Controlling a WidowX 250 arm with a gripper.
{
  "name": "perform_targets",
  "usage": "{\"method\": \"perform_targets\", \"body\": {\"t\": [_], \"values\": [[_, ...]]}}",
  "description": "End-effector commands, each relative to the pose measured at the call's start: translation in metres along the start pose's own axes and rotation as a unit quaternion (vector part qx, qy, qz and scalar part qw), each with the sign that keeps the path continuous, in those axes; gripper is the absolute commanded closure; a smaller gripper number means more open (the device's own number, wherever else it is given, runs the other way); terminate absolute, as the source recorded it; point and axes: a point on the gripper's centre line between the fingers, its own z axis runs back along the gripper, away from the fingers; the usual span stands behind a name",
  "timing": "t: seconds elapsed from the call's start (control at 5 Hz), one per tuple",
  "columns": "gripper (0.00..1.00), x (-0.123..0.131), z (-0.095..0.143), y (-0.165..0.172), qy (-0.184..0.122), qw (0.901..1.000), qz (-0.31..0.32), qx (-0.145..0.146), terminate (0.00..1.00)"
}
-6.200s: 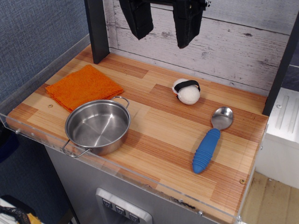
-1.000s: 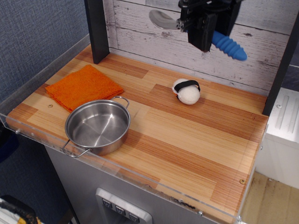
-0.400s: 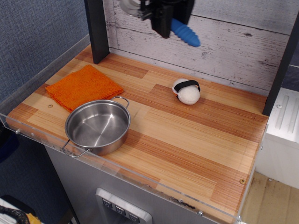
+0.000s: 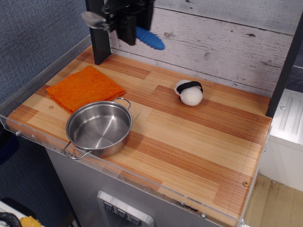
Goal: Move blue spoon to towel
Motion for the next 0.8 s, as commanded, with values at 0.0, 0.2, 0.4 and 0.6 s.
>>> {"method": "perform_targets", "body": {"t": [0.0, 0.2, 0.4, 0.6], "values": [[1.0, 0.021, -0.025, 0.0, -0.013, 0.9987, 0.048, 0.001, 0.0], [1.0, 0.021, -0.042, -0.008, -0.023, 0.9985, 0.049, 0.013, 0.0], [1.0, 0.021, -0.065, -0.021, -0.022, 0.9985, 0.047, 0.018, 0.0], [1.0, 0.021, -0.078, -0.031, -0.022, 0.9984, 0.051, 0.015, 0.0]]}}
